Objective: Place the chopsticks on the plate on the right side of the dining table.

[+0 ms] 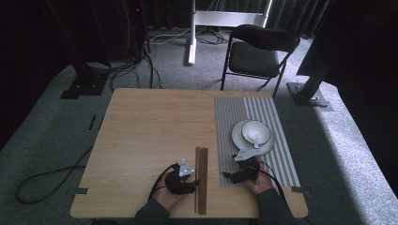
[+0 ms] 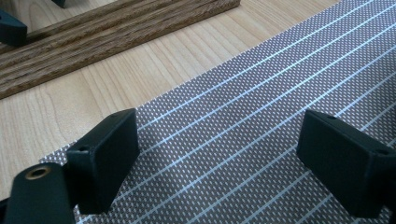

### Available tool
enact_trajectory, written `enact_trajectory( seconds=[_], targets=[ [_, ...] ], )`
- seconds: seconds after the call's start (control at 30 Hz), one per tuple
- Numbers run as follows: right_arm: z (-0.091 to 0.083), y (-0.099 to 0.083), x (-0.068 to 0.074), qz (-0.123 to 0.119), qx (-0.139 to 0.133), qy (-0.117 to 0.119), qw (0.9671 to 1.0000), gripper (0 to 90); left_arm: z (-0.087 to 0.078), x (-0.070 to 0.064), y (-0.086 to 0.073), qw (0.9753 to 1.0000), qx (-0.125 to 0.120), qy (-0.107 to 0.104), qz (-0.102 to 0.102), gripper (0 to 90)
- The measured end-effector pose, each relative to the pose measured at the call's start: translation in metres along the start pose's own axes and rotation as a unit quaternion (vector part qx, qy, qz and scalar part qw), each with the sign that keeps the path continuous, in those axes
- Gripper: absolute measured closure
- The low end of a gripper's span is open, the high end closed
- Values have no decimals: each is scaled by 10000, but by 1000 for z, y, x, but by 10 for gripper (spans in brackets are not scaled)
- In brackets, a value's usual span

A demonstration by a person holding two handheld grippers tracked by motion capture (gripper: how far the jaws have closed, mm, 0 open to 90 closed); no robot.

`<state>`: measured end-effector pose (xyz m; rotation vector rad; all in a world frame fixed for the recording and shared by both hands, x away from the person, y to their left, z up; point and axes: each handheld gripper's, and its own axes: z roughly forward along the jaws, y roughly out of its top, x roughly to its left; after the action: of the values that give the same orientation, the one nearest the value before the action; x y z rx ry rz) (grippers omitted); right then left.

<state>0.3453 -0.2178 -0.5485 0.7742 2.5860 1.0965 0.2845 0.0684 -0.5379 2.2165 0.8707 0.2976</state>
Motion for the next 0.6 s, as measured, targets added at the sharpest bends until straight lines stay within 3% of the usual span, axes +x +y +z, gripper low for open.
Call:
enact_trajectory(
  seconds=[0.4,0.6],
  targets=[
    [0,0,0,-1,-1,0,10000,118,-1,5,-1,9999,42,8,-126,574],
    [0,0,0,0,-1,-1,10000,119,-3,6,-1,9997,82,177,-136,623]
  ],
)
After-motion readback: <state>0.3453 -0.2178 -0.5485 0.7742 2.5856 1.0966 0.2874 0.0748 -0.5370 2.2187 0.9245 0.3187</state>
